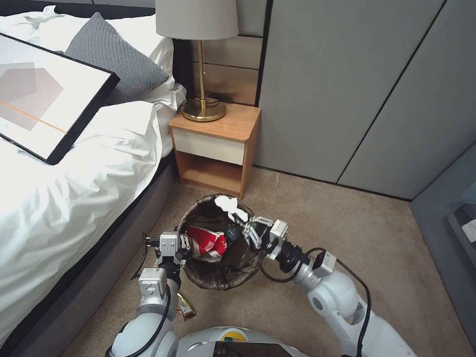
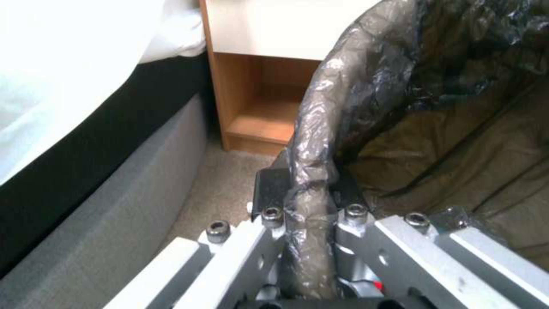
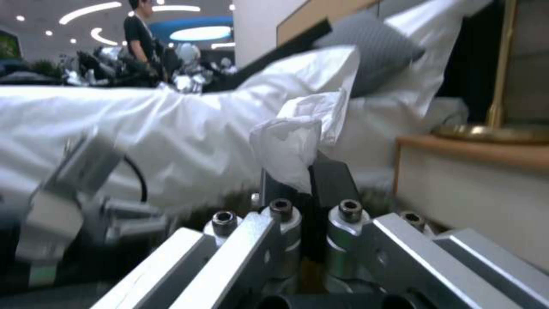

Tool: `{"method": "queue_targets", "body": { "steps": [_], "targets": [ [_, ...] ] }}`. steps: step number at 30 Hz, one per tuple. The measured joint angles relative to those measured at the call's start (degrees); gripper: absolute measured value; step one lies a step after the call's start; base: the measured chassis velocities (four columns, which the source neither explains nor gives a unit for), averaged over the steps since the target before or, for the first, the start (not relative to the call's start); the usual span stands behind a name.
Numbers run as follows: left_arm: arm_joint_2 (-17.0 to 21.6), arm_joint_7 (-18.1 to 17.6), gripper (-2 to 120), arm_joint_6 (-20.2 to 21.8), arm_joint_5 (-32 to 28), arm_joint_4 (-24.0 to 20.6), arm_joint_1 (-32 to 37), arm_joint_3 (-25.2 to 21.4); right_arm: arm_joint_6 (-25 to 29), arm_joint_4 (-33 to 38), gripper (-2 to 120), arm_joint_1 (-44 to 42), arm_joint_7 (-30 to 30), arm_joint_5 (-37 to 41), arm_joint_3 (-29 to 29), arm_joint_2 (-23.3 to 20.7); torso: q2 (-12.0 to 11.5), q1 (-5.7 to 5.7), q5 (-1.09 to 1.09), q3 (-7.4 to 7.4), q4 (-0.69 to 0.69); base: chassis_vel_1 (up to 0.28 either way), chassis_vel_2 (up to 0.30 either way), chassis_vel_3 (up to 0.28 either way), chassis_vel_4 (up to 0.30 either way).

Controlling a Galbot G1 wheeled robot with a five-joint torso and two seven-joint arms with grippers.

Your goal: Pick up the trash bin, then pick up the garbage from the floor and place it into the trash bin.

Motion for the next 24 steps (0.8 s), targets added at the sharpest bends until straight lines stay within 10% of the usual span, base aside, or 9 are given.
{"method": "queue_targets", "body": {
  "steps": [9,24],
  "targets": [
    [0.0,0.0,2,0.0,0.0,0.0,0.0,0.0,1.2,-5.6,2,-1.1,-0.1,-2.3,-1.5,1.7,0.0,0.0,0.0,0.0,-0.01,0.0,0.0,0.0,0.0],
    [0.0,0.0,2,0.0,0.0,0.0,0.0,0.0,1.7,-7.4,59,-1.4,0.3,-4.1,-2.4,3.0,0.0,0.0,0.0,0.0,0.0,0.0,0.0,0.0,0.0]
  ]
}}
